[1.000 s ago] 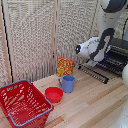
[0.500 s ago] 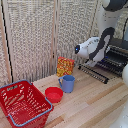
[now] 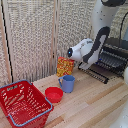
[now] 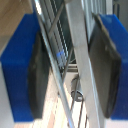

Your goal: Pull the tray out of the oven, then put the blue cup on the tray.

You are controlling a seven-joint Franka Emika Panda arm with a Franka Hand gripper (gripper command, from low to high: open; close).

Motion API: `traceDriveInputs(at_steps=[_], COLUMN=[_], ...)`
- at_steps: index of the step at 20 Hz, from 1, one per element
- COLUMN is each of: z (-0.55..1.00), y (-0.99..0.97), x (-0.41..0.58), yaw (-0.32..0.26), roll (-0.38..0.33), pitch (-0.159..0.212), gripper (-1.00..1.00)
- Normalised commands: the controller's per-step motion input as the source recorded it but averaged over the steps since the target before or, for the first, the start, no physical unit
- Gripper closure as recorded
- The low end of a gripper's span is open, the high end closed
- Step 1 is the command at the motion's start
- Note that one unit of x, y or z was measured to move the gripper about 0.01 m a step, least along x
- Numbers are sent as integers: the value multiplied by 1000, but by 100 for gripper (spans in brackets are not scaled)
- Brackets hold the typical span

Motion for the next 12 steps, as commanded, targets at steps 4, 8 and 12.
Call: traceDriveInputs(at_steps=[4,8,12], z=[128,591,669], y=[-31,0,35], x=[114,77,36], yaw=[-8,-9,-13], roll=[24,122,162], pitch=[-1,-66,-35], gripper=[-100,-100,-100])
